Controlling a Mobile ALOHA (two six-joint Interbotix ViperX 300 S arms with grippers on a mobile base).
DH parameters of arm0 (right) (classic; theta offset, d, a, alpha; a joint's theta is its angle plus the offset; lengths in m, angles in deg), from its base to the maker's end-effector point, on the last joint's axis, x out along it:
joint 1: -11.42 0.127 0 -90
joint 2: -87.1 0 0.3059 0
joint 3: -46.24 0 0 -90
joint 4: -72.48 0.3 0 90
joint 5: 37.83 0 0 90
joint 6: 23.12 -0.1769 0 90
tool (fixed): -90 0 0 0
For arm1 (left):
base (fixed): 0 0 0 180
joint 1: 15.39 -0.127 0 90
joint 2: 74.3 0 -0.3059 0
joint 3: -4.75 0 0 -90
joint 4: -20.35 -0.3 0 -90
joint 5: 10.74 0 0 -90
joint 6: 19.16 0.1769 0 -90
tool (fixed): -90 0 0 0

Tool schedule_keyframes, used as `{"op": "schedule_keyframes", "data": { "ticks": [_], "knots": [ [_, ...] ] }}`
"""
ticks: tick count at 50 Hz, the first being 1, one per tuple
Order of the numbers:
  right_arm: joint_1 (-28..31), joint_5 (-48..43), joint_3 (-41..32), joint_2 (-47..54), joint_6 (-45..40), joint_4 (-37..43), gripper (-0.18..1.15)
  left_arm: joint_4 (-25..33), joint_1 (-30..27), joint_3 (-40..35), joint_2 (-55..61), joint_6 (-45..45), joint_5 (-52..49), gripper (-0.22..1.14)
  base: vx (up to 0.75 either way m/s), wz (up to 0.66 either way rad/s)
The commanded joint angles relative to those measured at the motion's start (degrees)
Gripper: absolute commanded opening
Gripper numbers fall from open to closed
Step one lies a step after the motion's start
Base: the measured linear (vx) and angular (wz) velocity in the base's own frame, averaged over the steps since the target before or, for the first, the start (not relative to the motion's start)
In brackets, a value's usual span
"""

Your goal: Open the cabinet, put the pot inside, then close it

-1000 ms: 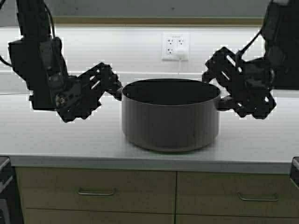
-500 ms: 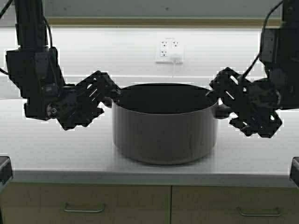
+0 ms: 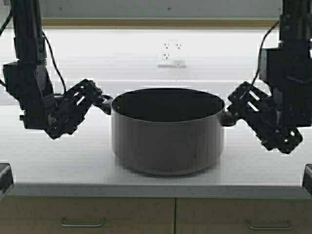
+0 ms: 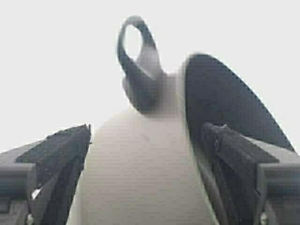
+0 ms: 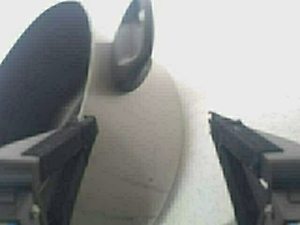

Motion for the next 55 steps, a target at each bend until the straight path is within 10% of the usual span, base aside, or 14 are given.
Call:
{"op": "schedule_keyframes", "data": {
  "ticks": [1,22,55],
  "knots": [
    [0.18,-3.6,-3.34,2.72,-2.55,-2.46,1.03,-3.34,-3.34,-4.22,1.41,-1.14,0.18,1.02,-0.01,0.02],
    [0.18,-24.35,-12.39,20.83,-26.02,6.94,1.03,-15.38,-7.29,-15.03,8.26,-13.18,0.79,1.02,0.0,0.01],
    [-5.98,-26.54,-23.91,24.35,-29.62,7.38,1.03,-27.51,-14.24,-29.44,14.15,-25.75,1.85,1.02,0.0,0.0]
  ]
}}
